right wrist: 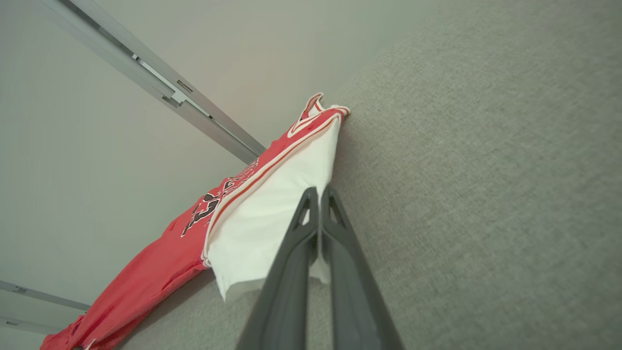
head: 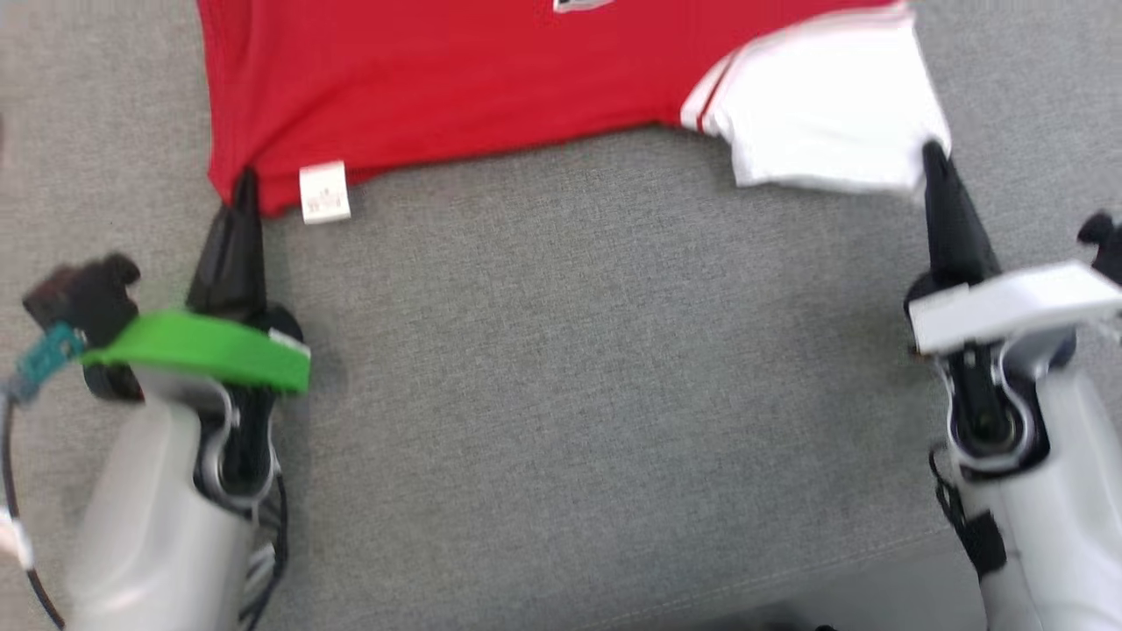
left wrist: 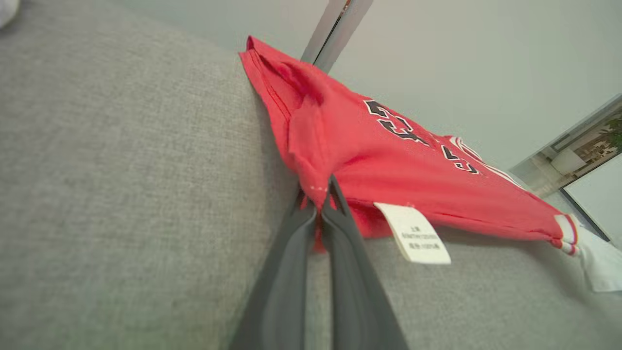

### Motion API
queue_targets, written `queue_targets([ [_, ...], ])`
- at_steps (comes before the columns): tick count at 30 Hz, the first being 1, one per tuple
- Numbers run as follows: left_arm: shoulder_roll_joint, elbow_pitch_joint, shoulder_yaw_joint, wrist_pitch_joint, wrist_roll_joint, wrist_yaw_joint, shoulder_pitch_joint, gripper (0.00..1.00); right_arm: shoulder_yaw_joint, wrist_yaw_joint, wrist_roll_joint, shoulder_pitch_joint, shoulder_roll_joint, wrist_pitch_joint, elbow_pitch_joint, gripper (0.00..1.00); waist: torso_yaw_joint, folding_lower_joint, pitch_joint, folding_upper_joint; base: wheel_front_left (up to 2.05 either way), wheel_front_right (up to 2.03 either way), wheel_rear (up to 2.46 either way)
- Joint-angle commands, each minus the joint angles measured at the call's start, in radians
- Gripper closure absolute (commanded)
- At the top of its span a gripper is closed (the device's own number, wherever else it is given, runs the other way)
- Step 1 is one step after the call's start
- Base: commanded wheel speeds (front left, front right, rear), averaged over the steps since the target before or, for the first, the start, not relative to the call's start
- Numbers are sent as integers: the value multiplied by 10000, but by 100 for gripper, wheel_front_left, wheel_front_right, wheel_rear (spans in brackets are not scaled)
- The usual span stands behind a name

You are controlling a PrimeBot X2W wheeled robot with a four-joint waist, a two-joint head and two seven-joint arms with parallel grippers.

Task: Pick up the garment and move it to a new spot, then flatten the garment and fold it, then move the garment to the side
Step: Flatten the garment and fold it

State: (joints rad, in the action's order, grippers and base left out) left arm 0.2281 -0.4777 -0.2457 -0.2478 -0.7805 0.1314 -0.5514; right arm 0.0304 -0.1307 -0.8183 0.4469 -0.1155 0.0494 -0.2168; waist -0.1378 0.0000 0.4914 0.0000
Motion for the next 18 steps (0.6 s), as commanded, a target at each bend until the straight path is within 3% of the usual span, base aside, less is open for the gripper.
queue_targets([
  [1, -152, 15, -2, 1, -179, -33, 1272, 100, -9, 2, -70, -766, -241, -48, 287, 100, 255, 0, -1139, 0, 0, 0, 0],
  [12, -700, 3472, -369, 138, -518, -1004, 6828, 100, 300, 5, -613, -6354, -498, -949, 2184, 100, 920, 0, -2612, 0, 0, 0, 0],
  [18, -610, 5185, -489, 930, -876, -1418, 7555, 100, 818, 3, -577, -6764, -366, -1226, 2828, 100, 1075, 0, -2420, 0, 0, 0, 0],
])
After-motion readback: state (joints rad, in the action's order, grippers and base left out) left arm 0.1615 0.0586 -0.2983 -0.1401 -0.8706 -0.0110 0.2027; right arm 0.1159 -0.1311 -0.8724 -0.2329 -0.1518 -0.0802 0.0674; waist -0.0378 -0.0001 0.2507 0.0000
